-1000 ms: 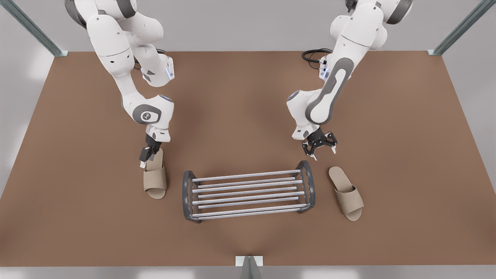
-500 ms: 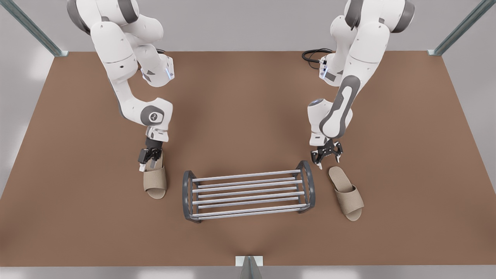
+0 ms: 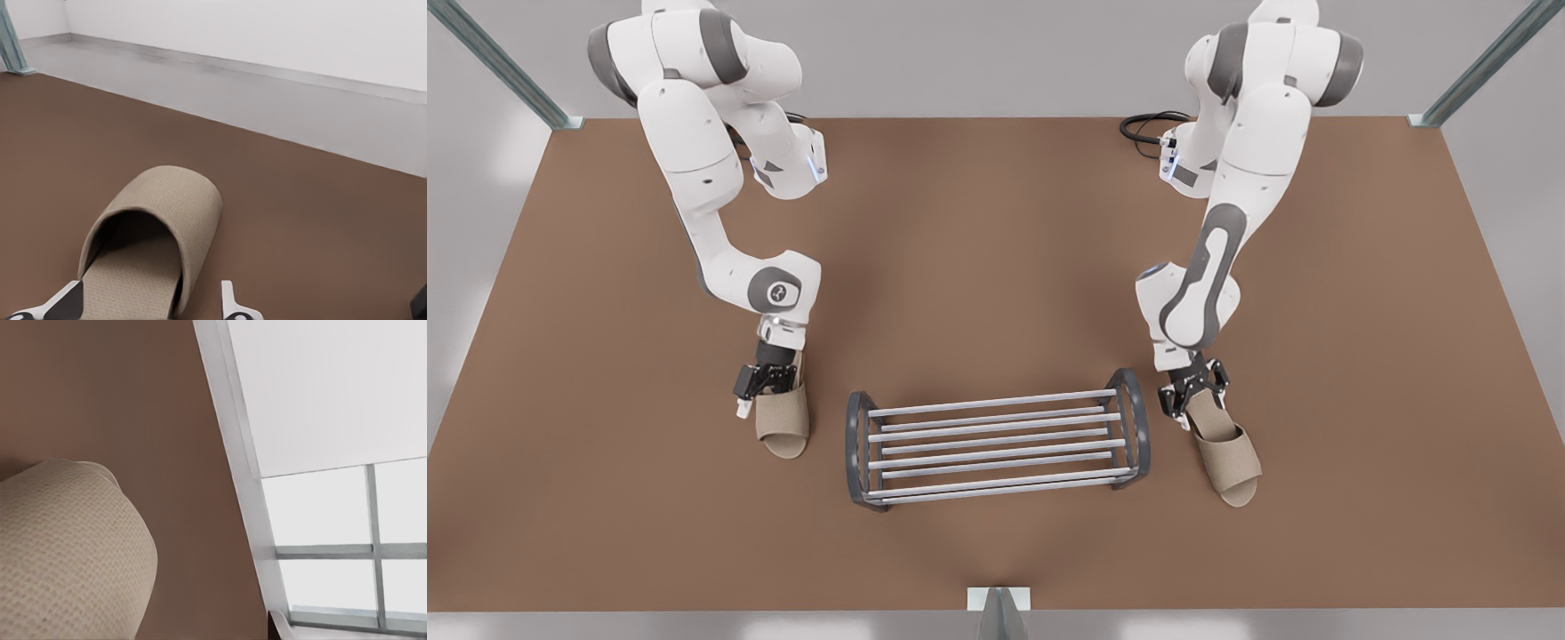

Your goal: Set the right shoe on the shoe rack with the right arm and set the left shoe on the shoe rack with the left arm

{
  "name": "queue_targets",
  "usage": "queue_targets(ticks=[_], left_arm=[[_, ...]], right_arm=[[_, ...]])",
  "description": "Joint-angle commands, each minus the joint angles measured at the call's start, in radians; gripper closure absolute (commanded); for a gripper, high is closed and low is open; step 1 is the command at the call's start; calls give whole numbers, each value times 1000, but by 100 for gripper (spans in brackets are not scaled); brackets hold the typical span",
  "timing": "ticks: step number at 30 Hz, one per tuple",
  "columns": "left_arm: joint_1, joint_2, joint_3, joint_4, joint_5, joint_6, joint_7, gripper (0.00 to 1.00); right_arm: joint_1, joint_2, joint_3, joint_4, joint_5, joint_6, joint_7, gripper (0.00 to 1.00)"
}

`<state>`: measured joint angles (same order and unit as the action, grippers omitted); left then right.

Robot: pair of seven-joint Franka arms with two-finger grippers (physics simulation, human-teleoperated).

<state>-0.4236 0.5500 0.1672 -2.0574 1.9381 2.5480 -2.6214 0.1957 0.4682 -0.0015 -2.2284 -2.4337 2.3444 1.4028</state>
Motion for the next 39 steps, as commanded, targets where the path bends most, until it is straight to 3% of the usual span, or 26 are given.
queue_targets(ticks=[1, 2, 5, 9, 10, 15, 20, 32, 34, 36, 39], left_arm=[[0, 7, 0, 17, 1, -21, -158, 0], [0, 16, 0, 20, 1, -21, -160, 0], [0, 53, 0, 59, 1, -31, -158, 0], [2, 83, 9, 92, 2, -40, -151, 0], [2, 90, 12, 100, 2, -43, -151, 0], [2, 125, 15, 148, 1, -45, -151, 0], [5, 159, 28, 181, -1, -43, -151, 0], [13, 214, 45, 250, -5, -52, -149, 1], [13, 205, 45, 249, -7, -48, -147, 34], [14, 194, 45, 244, -8, -43, -147, 45], [14, 182, 52, 240, -7, -34, -147, 69]], right_arm=[[-7, 0, 0, 1, -1, 0, 105, 14], [-12, -2, 0, 0, -1, 1, 107, 26], [-18, 0, 0, 0, -1, 1, 110, 34], [-18, 0, 0, -4, -1, -2, 113, 61], [-18, 0, 0, -5, -2, -2, 113, 64], [-18, -72, 0, -11, -1, 6, 105, 67], [-55, -280, 0, -10, 2, 207, 99, 69], [-55, -425, 0, 128, 8, 391, -97, 75], [-45, -402, 5, 182, 22, 392, -162, 75], [-18, -370, 11, 243, 131, 391, -317, 75], [94, -313, 11, 315, 527, 265, -666, 75]])
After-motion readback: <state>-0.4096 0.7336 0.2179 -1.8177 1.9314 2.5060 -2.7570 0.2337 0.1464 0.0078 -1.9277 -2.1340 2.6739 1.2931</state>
